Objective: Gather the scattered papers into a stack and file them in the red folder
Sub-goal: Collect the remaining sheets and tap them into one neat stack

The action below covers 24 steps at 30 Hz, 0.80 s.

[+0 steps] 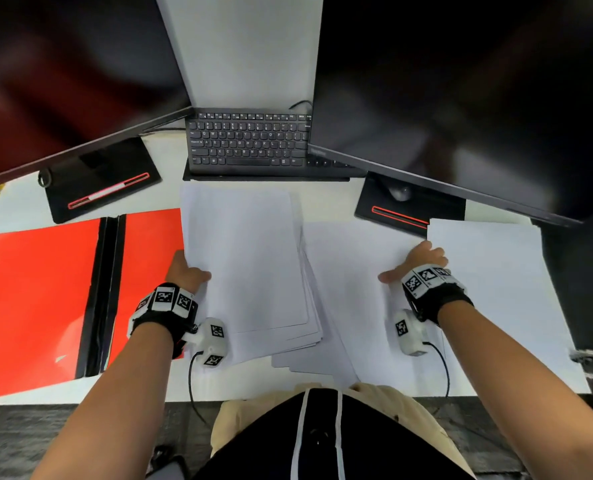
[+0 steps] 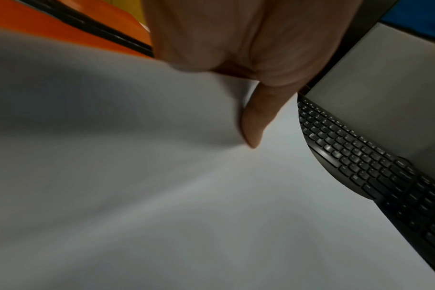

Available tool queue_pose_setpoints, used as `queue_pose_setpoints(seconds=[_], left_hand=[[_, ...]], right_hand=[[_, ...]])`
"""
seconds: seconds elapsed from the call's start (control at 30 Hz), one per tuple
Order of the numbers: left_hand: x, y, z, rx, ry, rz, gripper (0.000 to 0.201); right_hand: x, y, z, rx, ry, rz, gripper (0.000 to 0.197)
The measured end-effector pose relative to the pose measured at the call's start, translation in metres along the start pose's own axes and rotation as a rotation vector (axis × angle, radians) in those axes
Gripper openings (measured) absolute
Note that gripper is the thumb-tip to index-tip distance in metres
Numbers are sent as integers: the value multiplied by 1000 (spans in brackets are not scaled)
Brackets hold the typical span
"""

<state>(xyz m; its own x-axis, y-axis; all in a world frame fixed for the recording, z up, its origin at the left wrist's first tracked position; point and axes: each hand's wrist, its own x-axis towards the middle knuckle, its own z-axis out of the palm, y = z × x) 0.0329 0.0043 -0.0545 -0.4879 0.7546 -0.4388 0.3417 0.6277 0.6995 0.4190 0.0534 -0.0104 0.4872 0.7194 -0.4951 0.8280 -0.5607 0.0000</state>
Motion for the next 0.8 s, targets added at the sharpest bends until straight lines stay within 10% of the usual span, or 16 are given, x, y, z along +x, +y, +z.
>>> queue_pose_setpoints(seconds=[0.8], left_hand=[[0, -3, -27, -15, 29, -71, 62]], right_hand=[[-2, -5, 9, -10, -136, -43, 133]])
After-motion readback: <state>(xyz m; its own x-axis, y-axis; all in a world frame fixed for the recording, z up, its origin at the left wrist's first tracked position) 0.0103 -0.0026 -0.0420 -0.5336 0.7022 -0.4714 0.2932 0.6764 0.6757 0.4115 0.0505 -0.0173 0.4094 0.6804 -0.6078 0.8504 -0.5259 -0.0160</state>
